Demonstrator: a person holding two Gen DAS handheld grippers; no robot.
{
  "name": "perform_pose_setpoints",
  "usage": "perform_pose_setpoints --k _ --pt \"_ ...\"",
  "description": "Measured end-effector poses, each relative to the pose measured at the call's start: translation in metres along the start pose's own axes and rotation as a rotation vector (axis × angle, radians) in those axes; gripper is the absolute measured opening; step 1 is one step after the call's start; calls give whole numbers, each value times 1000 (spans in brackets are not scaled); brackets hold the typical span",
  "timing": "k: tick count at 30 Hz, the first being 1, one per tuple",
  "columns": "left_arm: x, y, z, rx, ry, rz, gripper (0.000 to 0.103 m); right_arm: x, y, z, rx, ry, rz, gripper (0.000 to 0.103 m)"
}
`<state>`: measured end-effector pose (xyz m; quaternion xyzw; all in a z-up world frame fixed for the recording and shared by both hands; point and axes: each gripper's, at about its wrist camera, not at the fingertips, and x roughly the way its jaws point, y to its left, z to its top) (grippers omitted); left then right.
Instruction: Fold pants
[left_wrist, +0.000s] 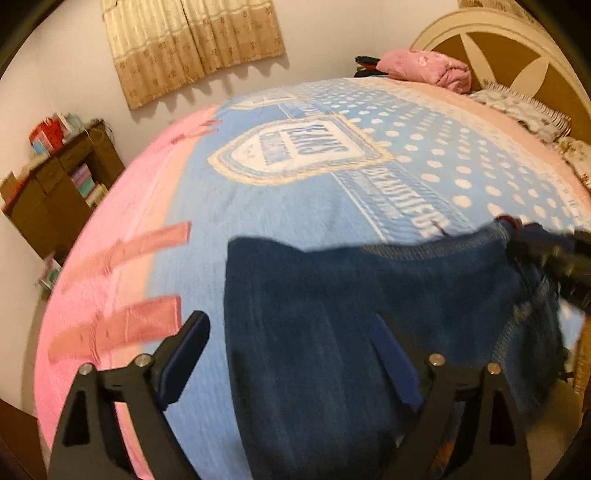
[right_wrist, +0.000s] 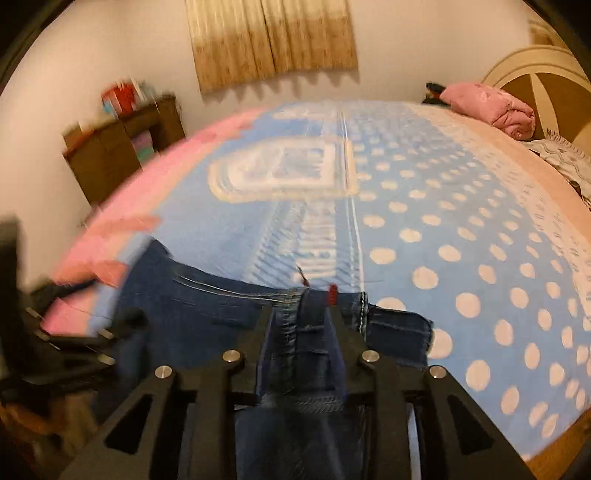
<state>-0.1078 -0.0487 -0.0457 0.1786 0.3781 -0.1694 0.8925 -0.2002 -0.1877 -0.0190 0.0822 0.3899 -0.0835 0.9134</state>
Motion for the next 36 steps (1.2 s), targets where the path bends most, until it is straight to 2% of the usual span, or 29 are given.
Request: perform_pose_setpoints --k 2,3,5,7,9,10,11,12,13,14,16,18,19,22,25,28,31,33,36 --pt "17 2 4 7 15 41 92 20 -18 -13 17 78 -26 30" --pt "26 5 4 1 35 54 94 26 -29 -19 57 100 -30 34" --pt "43 15 1 -44 99 6 96 22 -45 -25 149 77 36 35" --pt "44 28 0 -92 115 -44 95 15 -55 -28 204 74 79 36" --pt "33 42 1 -123 106 -43 94 -2 -63 -28 229 57 108 40" --pt "23 54 1 -149 86 -35 94 -16 -74 -32 268 26 152 43" --pt "14 65 0 -173 65 -38 96 -25 -81 -37 305 4 193 58" --pt "8 75 -2 -200 49 -39 98 -36 -97 -45 378 -31 261 77" --pt "4 85 -5 -225 36 -37 101 -42 -111 -50 441 -53 305 83" --pt "1 95 -8 -254 22 -35 102 -45 -129 -61 535 -80 357 87" --pt "5 110 -17 -308 35 -43 102 -44 -147 -76 627 -85 381 87" --pt "15 115 -27 -358 77 -88 102 -31 -157 -91 679 -43 405 87" --pt "22 117 -33 -392 108 -140 102 -23 -158 -96 695 -19 441 87" --pt "33 108 -45 -451 143 -268 102 2 -147 -103 685 40 495 87" --pt "39 93 -49 -441 168 -318 102 8 -135 -98 645 22 503 89" --pt "40 74 -46 -364 160 -290 103 22 -112 -88 572 96 546 89" --pt "43 58 -43 -275 156 -243 103 24 -92 -75 438 144 467 94" --pt "42 54 -43 -260 157 -267 103 28 -86 -67 396 183 453 94" --pt "38 45 -44 -234 171 -338 103 26 -75 -61 313 218 486 94"
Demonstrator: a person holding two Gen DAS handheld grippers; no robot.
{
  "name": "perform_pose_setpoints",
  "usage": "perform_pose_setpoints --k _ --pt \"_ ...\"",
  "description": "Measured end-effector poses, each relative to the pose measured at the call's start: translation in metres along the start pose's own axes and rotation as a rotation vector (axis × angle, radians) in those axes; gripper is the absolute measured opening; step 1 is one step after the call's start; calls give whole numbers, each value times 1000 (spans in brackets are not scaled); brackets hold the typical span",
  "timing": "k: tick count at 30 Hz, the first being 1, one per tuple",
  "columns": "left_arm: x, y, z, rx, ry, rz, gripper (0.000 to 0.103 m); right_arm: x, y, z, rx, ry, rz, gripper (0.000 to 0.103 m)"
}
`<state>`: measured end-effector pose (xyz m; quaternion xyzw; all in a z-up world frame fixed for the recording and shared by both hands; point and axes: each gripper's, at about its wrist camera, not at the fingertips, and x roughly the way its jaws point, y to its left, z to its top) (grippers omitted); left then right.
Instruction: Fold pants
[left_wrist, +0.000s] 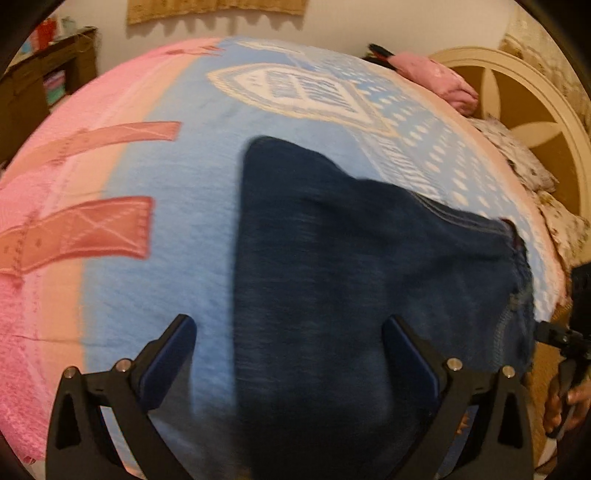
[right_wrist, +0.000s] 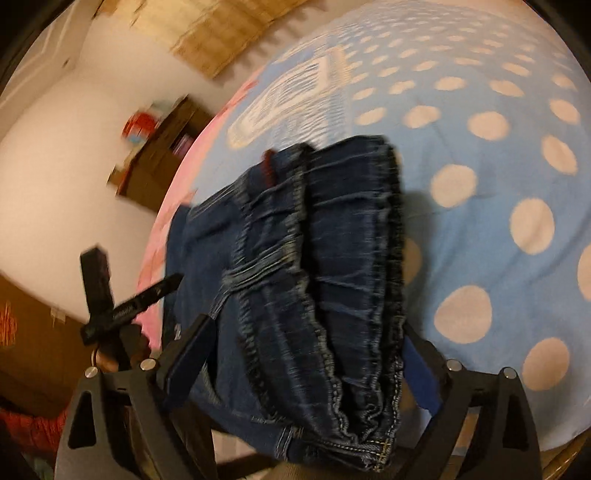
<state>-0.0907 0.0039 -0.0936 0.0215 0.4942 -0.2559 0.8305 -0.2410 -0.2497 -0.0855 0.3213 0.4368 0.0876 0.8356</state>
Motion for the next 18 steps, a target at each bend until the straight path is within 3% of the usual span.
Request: perform_pose_setpoints --k 2,4,7,13,16,18 --pt "2 -10 -2 57 9 -15 103 6 4 7 -31 19 -17 93" --pt "10 -18 1 102 -2 30 103 19 1 14 -32 35 -53 91" --pt "9 -12 9 37 -23 8 103 17 -4 14 36 -64 -34 91" --pt "-17 17 12 -53 -69 -65 100 -11 -2 3 45 -116 -68 87" --pt "-26 33 11 -56 -118 -16 100 -45 -6 9 33 -261 -27 87" --pt "-21 41 13 -74 -99 -2 100 -48 -15 18 41 -279 -11 87"
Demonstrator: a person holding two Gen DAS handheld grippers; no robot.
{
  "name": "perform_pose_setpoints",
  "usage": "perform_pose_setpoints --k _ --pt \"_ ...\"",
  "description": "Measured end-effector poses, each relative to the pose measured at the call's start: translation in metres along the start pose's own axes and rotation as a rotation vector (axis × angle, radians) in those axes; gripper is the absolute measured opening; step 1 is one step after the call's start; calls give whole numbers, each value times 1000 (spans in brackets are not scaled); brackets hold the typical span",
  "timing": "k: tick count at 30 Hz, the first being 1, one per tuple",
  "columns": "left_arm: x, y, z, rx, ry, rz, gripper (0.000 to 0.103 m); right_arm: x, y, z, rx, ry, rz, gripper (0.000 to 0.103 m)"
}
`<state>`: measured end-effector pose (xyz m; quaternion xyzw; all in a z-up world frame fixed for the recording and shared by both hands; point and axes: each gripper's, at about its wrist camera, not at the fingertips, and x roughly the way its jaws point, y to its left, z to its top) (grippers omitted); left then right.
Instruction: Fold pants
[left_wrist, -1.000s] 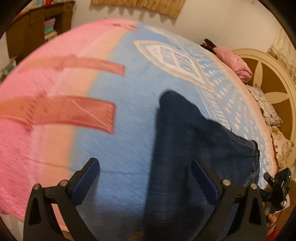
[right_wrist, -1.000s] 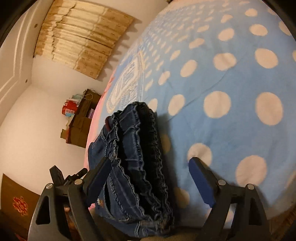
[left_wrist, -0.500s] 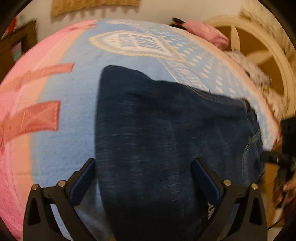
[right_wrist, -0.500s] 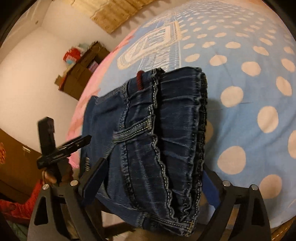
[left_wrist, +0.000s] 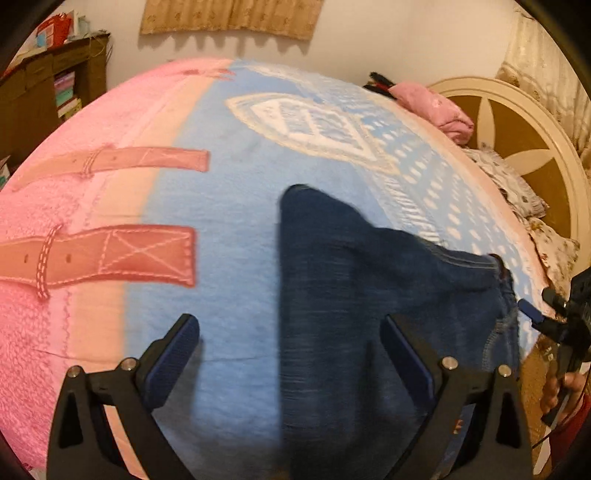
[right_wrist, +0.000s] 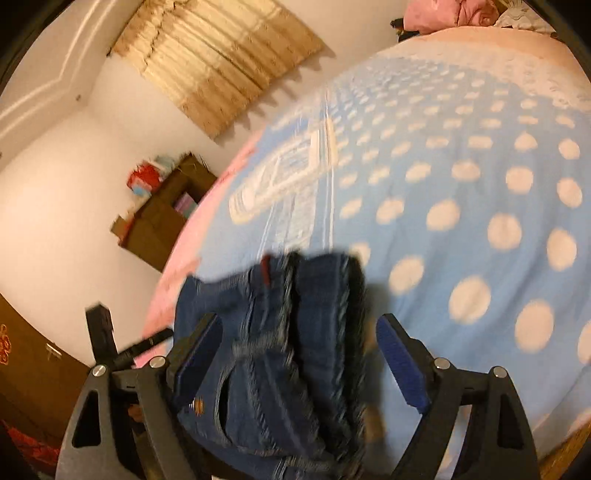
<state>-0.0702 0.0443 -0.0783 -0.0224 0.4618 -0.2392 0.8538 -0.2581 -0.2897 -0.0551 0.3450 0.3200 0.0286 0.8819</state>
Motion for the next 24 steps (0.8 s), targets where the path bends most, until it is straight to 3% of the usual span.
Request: perform_pose_setpoints --k 4,6,8,9,12,14,16,18,19,20,21,22,24 --pt "16 5 3 -17 31 -10 102 32 -26 8 91 92 36 87" --pt "17 -2 1 30 40 -8 103 48 -30 0 155 155 148 89" --pt "18 -8 -2 63 56 -24 103 51 -16 -5 104 161 123 89" --pt "19 -11 -3 68 66 -58 103 54 -8 -9 79 216 114 89" --pt "20 -20 -6 80 83 -123 103 59 6 -18 60 372 211 89" --pt "24 -29 -8 99 72 -102 103 59 16 -20 -11 399 213 89" --pt "25 -34 -8 85 62 -131 102 70 17 -19 -31 401 153 86" --pt "21 -41 -10 100 55 -182 92 79 16 -19 -33 373 107 73" --pt "17 -44 -11 129 46 -153 77 78 21 -20 -67 358 72 68" --pt "16 -43 -12 137 40 -128 53 76 23 -23 -94 355 37 55" --pt "13 -37 -12 116 29 -114 41 73 25 -25 -112 348 10 47" --pt "8 -24 -11 54 23 -154 26 70 26 -24 -102 338 14 42" --pt "4 -6 -8 -39 20 -246 23 64 34 -23 -102 314 8 34"
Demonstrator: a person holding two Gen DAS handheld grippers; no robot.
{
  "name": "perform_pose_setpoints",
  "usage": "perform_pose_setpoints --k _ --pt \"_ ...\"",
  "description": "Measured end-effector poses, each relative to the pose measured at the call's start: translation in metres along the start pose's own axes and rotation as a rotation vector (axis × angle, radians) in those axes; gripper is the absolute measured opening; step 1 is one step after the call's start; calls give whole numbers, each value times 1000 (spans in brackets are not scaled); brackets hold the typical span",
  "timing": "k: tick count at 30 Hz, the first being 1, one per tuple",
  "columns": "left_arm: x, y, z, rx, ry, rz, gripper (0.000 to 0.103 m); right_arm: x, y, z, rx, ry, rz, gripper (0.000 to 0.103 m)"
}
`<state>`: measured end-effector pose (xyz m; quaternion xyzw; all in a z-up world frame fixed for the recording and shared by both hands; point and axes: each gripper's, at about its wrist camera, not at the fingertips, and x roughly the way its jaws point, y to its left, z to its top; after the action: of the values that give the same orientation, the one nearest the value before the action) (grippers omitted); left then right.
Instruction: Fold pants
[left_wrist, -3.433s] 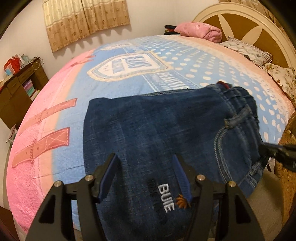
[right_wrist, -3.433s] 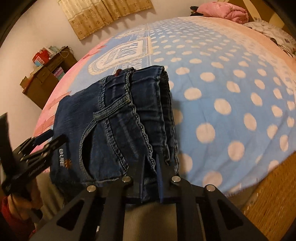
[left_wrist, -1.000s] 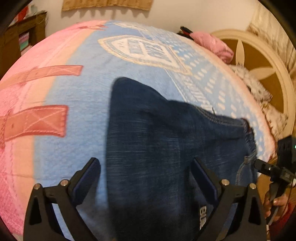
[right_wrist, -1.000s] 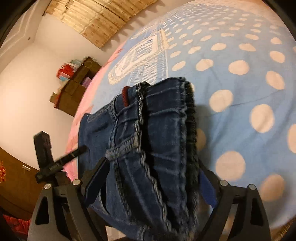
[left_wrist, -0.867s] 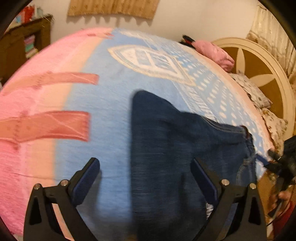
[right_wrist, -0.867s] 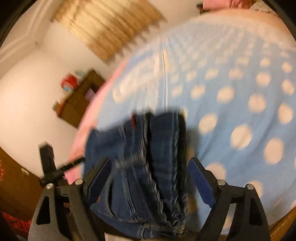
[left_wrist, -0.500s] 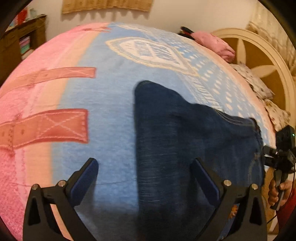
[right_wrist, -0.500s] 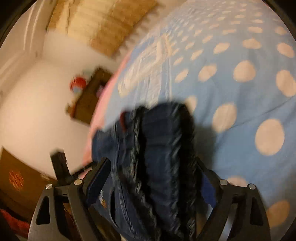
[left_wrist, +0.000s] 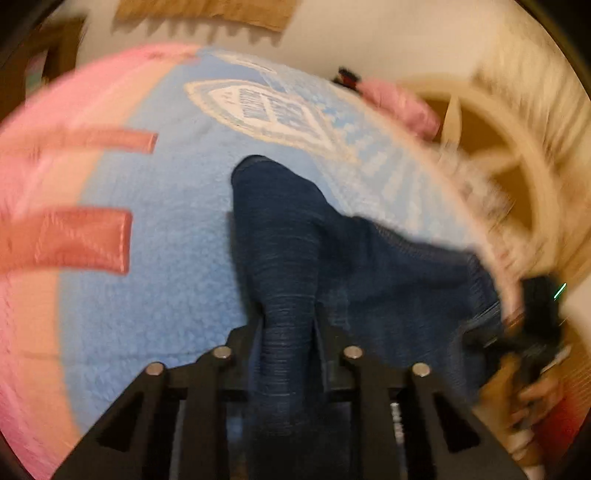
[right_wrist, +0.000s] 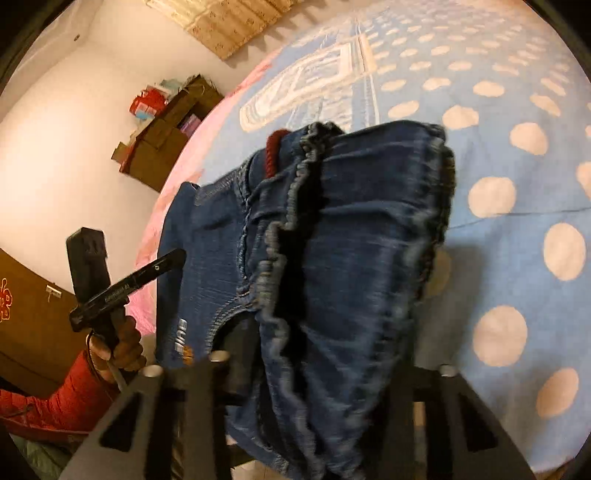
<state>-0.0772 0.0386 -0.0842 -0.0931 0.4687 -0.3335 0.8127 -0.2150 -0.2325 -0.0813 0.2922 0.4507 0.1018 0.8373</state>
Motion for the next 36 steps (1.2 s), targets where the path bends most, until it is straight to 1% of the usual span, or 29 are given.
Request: perform_pose_setpoints --k 1,3,4,7,8,10,13,15,17,19,20,23,25,26,28,31,33,34,36 --pt "-2 1 0 -4 -1 0 23 -2 7 1 -16 -9 -14 33" --pt "-2 -7 -1 50 0 52 22 -7 23 4 -40 -27 -30 31" --pt "-3 -10 -1 55 -1 56 22 -11 29 6 -50 -35 -29 31" --pt "-9 -12 3 32 -23 20 15 -29 44 6 -64 -73 3 30" --pt "-13 -12 4 31 -32 5 15 -35 44 6 -74 -80 11 30" --pt "-23 -14 8 19 -56 -6 14 -43 59 9 -119 -98 7 29" --pt "-32 -15 12 22 -83 10 14 -44 70 17 -139 -116 22 29" --pt "-45 -10 21 5 -120 8 14 -43 79 30 -156 -128 39 29" --pt "-61 -2 32 -17 -163 16 14 -38 100 50 -192 -135 60 29" --pt "-80 9 53 -39 -211 29 14 -32 118 71 -225 -140 83 29" --pt "-93 18 68 -50 -249 38 14 -29 129 83 -247 -142 96 29" --pt "-123 37 103 -45 -328 94 14 -8 163 134 -309 -154 157 29" --pt "-143 54 134 -34 -391 158 14 10 180 167 -331 -159 189 29" --pt "-147 60 143 -33 -406 176 14 24 191 189 -358 -165 203 29" --pt "-154 83 171 -39 -449 238 14 47 204 218 -391 -164 230 29" --pt "-149 116 197 -62 -490 310 14 100 229 267 -463 -153 246 29" --pt "-138 140 206 -103 -489 343 14 135 235 289 -488 -133 240 29" --pt "-128 158 210 -140 -475 357 14 154 234 299 -487 -119 237 29" --pt "-110 181 214 -187 -443 380 14 200 228 317 -475 -76 223 29"
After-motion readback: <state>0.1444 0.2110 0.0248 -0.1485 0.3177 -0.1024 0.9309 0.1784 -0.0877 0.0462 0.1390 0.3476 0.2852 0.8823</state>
